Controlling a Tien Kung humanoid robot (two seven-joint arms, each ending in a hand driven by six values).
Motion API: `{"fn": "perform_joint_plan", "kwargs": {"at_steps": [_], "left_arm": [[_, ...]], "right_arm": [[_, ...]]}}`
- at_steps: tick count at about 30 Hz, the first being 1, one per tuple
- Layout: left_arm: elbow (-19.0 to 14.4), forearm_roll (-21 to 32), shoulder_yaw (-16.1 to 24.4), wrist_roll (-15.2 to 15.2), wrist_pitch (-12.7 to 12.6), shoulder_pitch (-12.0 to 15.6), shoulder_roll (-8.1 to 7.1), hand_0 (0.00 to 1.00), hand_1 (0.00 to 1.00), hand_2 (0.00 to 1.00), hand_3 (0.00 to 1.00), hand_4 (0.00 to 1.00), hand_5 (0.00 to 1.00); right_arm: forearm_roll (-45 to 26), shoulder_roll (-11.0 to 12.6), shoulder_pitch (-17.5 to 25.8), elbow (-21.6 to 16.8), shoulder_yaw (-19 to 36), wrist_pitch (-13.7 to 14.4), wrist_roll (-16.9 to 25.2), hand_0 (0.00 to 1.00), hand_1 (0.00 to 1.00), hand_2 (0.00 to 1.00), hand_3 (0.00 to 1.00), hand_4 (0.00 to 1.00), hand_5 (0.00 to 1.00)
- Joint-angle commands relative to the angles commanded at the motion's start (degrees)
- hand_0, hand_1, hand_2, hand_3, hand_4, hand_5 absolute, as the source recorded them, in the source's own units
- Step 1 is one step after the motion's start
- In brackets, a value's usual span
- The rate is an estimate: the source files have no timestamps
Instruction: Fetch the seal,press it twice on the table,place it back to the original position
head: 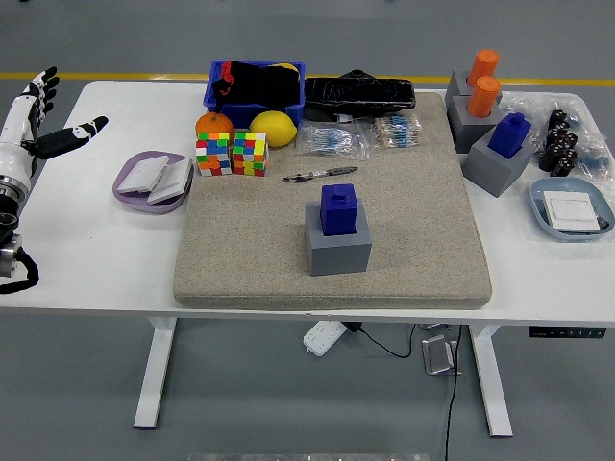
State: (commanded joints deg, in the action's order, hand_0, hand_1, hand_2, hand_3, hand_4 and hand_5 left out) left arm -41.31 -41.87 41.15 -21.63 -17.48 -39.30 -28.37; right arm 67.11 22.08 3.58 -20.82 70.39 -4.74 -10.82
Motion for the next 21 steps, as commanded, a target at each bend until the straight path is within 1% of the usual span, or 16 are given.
{"fn": "perform_joint_plan", "kwargs": {"at_steps": [3, 7, 11, 16, 18, 19, 21], "left_arm": [[-0.1, -0.1, 0.0, 0.0, 0.0, 0.0, -0.02, 0.951, 0.994, 0.998, 0.998, 0.89, 0.158], [-1.3, -0.4, -0.5, 0.2, 0.2, 0.3, 0.03, 0.95, 0.987, 0.993, 0.998, 0.888, 0.154], [-3.6, -0.9, -1.8, 0.7, 0.4, 0.4, 0.05, 0.95, 0.987, 0.993, 0.998, 0.888, 0.154], [-7.5, -1.9, -3.9, 1.5, 0.9, 0.5, 0.34, 0.944, 0.971, 0.986, 0.998, 0.889, 0.15], [-8.5, -2.3, -4.6, 1.9, 1.2, 0.5, 0.48, 0.944, 0.971, 0.986, 0.998, 0.889, 0.15], [-9.4, -2.5, -5.3, 2.3, 1.5, 0.6, 0.57, 0.944, 0.952, 0.965, 0.998, 0.901, 0.094], [-10.4, -2.8, -5.8, 2.5, 1.6, 0.7, 0.69, 0.944, 0.952, 0.965, 0.998, 0.901, 0.094]], "right_arm": [[0.0, 0.0, 0.0, 0.0, 0.0, 0.0, 0.0, 0.92, 0.754, 0.743, 0.676, 0.774, 0.382], [0.0, 0.0, 0.0, -0.1, 0.0, 0.0, 0.0, 0.92, 0.752, 0.742, 0.677, 0.773, 0.382], [0.0, -0.1, 0.2, 0.0, 0.0, 0.0, 0.0, 0.92, 0.752, 0.742, 0.677, 0.773, 0.382], [0.2, -0.4, 0.8, -0.2, 0.5, -0.1, 0.0, 0.92, 0.752, 0.742, 0.678, 0.772, 0.381], [0.3, -0.4, 1.0, -0.2, 0.6, -0.1, 0.0, 0.92, 0.752, 0.742, 0.678, 0.772, 0.381], [0.4, -0.4, 1.1, -0.2, 0.7, -0.1, 0.0, 0.92, 0.752, 0.742, 0.678, 0.771, 0.378], [0.4, -0.5, 1.2, -0.2, 0.8, -0.1, 0.0, 0.92, 0.752, 0.742, 0.678, 0.771, 0.378]]}}
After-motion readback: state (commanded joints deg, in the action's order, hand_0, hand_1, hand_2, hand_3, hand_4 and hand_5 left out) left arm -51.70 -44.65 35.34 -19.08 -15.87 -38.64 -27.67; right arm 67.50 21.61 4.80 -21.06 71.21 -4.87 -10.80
